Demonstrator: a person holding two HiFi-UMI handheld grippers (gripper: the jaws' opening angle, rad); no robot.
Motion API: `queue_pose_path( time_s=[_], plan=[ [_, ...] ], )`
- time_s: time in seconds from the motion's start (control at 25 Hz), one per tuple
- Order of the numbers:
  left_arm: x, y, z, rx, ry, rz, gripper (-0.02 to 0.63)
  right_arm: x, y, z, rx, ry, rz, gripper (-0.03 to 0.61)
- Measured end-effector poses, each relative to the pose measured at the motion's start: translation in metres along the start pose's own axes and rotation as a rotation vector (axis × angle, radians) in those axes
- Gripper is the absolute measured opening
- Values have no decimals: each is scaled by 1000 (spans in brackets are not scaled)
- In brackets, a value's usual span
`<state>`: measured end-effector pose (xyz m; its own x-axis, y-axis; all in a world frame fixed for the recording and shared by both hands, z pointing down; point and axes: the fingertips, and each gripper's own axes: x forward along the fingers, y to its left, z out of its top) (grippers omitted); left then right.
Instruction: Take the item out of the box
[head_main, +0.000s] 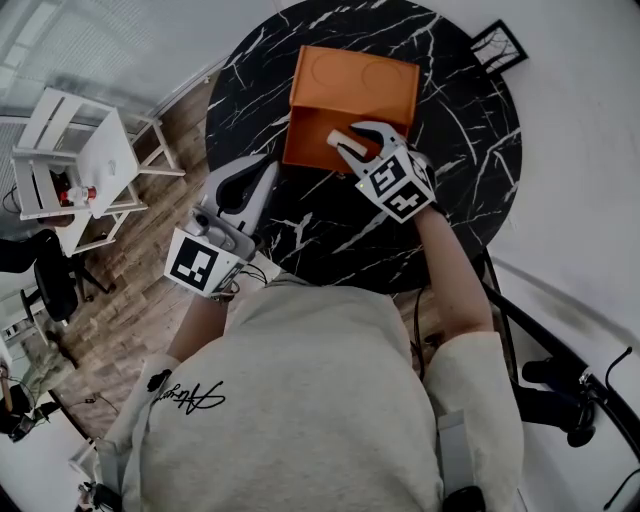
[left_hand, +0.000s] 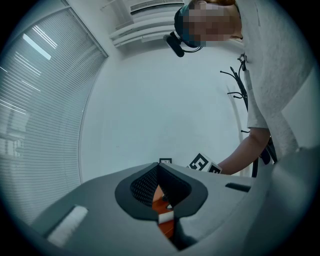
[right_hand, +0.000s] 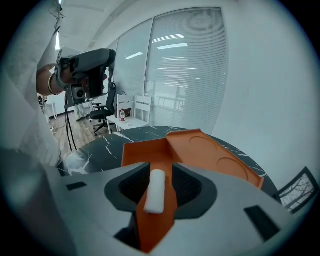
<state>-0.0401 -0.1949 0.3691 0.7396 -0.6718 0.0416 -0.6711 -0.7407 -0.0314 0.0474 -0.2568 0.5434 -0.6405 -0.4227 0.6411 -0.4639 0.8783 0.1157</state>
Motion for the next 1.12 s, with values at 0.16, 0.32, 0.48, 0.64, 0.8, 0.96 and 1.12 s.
queue_pose_path(
  time_s=[0.16,0.32,0.48,0.64,0.8,0.96,1.12],
  plan=[
    [-2,0,0,3,1,5,3,5,4,-6,-3,24,26,117],
    [-4,1,0,2,2,9,3,12,5,-12,-1,56,43,117],
    [-5,1,-1,1,6,12,3,19,5,-19,1,87,56,117],
    [-7,3,-3,-1,9,17,3,23,6,-26,1,118,75,117],
    [-7,5,-2,-1,10,18,3,26,6,-28,-5,138,87,117],
    [-6,3,-2,-1,10,13,3,29,6,-30,-11,161,103,117],
    [-5,2,-4,0,15,11,3,32,8,-33,-22,188,123,117]
  ],
)
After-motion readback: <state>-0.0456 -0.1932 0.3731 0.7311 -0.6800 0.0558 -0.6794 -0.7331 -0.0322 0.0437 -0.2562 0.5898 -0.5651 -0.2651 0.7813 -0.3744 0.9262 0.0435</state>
